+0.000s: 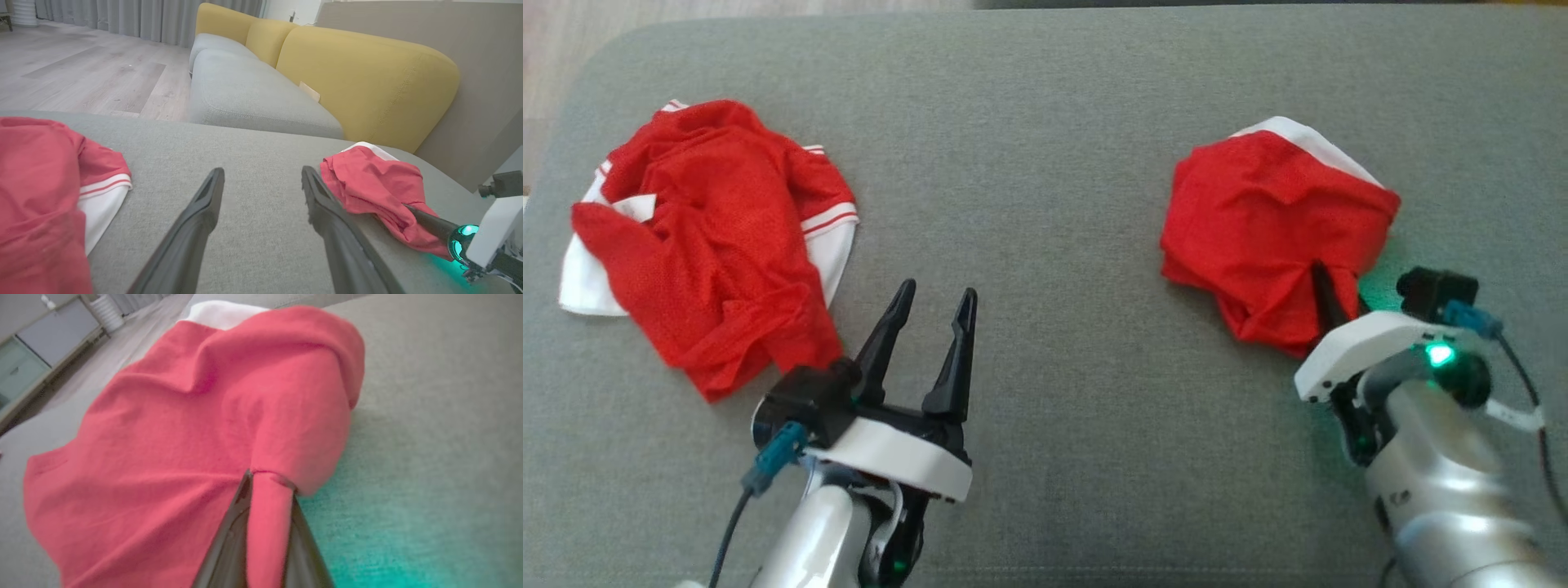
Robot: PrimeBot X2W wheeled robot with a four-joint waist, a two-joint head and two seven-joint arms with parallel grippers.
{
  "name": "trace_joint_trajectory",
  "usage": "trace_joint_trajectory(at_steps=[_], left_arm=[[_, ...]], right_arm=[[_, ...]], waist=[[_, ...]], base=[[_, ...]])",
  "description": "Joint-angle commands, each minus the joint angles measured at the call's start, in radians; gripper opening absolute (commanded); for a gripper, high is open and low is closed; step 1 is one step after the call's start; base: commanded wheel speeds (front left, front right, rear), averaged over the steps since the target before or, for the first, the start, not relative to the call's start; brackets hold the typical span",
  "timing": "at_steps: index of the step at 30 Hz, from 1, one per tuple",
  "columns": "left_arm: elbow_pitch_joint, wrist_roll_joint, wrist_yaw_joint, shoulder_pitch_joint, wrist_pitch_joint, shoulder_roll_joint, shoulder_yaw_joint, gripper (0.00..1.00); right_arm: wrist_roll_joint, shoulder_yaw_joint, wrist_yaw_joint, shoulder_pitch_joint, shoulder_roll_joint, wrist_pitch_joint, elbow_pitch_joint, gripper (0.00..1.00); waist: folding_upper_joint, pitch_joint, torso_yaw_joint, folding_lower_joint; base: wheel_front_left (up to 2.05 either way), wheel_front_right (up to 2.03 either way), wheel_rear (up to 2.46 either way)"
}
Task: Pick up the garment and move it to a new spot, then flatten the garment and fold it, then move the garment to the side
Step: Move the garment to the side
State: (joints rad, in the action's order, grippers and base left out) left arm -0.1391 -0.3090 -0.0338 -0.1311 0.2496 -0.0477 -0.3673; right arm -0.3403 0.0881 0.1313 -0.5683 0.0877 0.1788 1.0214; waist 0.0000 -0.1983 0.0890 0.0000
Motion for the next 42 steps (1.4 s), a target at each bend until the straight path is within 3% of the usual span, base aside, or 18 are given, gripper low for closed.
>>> trace_joint_trajectory(at_steps=[1,9,18,26,31,34,42], left_arm=[[0.034,0.006,0.005,-0.043,0.012,-0.003,0.038,1.0],[0.043,-0.009,0.004,-0.073,0.012,-0.003,0.029,1.0],[0.049,-0.027,0.004,-0.093,0.012,-0.003,0.023,1.0],[0.056,-0.037,0.005,-0.111,0.012,-0.003,0.024,1.0],[0.061,-0.039,0.005,-0.12,0.012,-0.003,0.026,1.0],[0.063,-0.04,0.005,-0.125,0.012,-0.003,0.026,1.0],[0.063,-0.033,0.005,-0.128,0.012,-0.003,0.038,1.0]], right_arm=[[0.023,0.032,-0.001,-0.037,0.024,0.009,-0.02,0.0],[0.162,0.259,-0.001,-0.089,0.279,-0.084,-0.109,0.0],[0.111,0.637,-0.001,-0.149,0.647,-0.225,-0.242,0.0],[0.083,0.774,-0.001,-0.228,0.858,-0.301,-0.26,0.0],[0.107,0.803,-0.001,-0.288,0.935,-0.329,-0.223,0.0],[0.115,0.795,-0.001,-0.304,0.949,-0.33,-0.199,0.0],[0.139,0.714,-0.001,-0.318,0.915,-0.313,-0.146,0.0]], waist=[[0.0,-0.002,-0.01,0.0],[0.0,-0.029,-0.017,0.0],[0.0,-0.075,0.021,0.0],[0.0,-0.111,0.051,0.0],[0.0,-0.134,0.068,0.0],[0.0,-0.145,0.074,0.0],[0.0,-0.157,0.072,0.0]], base=[[0.0,0.0,0.0],[0.0,0.0,0.0],[0.0,0.0,0.0],[0.0,0.0,0.0],[0.0,0.0,0.0],[0.0,0.0,0.0],[0.0,0.0,0.0]])
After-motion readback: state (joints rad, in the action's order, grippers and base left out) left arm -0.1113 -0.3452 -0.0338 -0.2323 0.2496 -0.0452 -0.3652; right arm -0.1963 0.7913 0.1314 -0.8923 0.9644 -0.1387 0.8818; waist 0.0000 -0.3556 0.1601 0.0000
